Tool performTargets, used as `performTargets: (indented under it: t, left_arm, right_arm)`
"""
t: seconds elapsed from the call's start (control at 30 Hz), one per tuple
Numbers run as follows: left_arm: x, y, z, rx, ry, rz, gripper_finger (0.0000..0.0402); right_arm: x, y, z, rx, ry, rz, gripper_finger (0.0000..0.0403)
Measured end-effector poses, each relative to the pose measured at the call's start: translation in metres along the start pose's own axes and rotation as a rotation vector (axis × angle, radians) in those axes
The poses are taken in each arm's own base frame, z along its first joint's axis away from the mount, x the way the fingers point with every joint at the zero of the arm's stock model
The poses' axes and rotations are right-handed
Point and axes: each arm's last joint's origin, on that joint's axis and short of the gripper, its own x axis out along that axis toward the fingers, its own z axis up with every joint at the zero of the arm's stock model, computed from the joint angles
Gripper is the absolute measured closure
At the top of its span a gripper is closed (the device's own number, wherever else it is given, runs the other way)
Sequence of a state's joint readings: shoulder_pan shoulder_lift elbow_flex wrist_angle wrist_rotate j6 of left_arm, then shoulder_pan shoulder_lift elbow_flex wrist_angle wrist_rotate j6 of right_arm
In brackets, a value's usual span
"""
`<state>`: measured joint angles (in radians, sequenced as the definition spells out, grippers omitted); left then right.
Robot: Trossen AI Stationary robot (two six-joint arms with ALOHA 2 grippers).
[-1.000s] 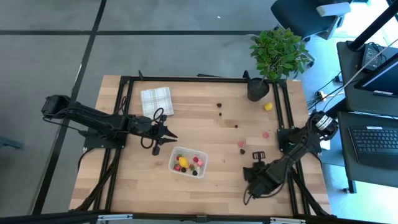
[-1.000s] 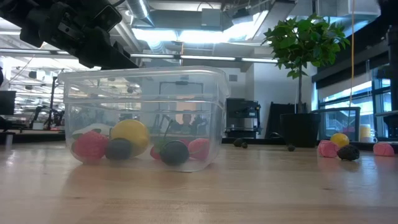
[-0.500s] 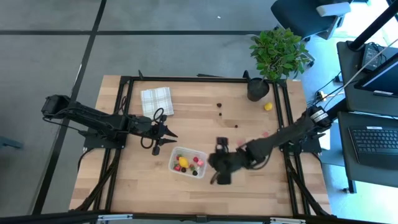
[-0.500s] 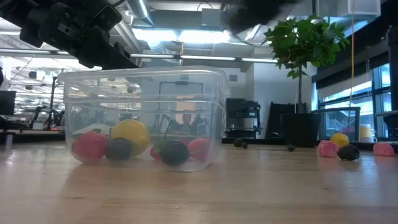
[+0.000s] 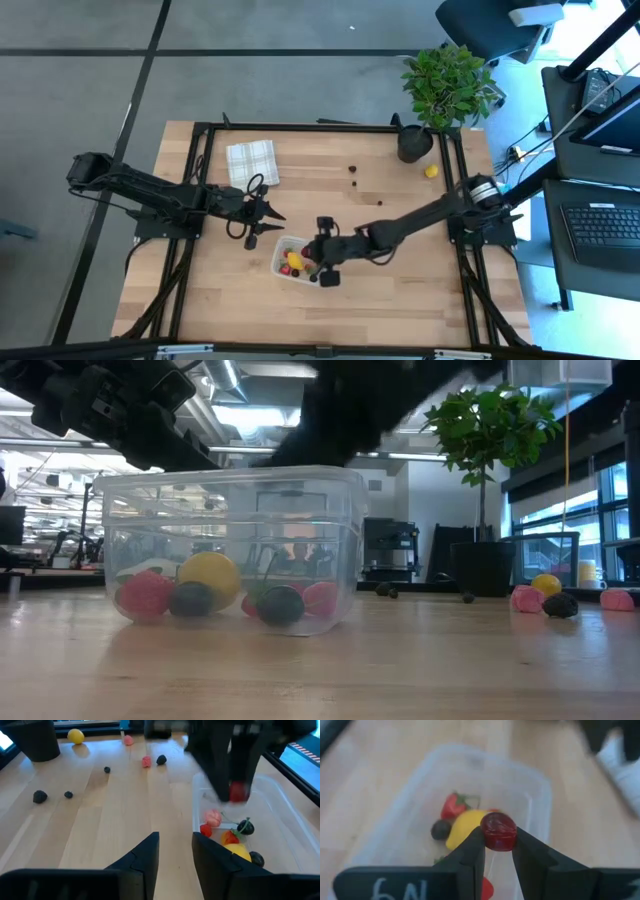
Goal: Pick and placing Produce into tupperware
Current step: Put the red cherry into the transparent bin
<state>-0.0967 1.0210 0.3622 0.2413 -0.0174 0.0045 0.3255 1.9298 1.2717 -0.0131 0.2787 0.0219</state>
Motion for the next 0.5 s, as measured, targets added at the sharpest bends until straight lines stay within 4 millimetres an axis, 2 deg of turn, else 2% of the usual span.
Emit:
performTargets:
  t: [0.17, 0.5]
  left_arm:
    - [0.000, 0.000, -0.001, -0.003, 0.005, -0.002, 0.0284]
    - [0.000, 0.000, 0.000, -0.003, 0.005, -0.003, 0.0280]
  right_arm:
    - [0.016, 0.002, -0.012, -0.007, 0.044, 0.008, 0.0313]
    - [0.017, 0.001, -0.012, 0.033, 0.046, 0.002, 0.0301]
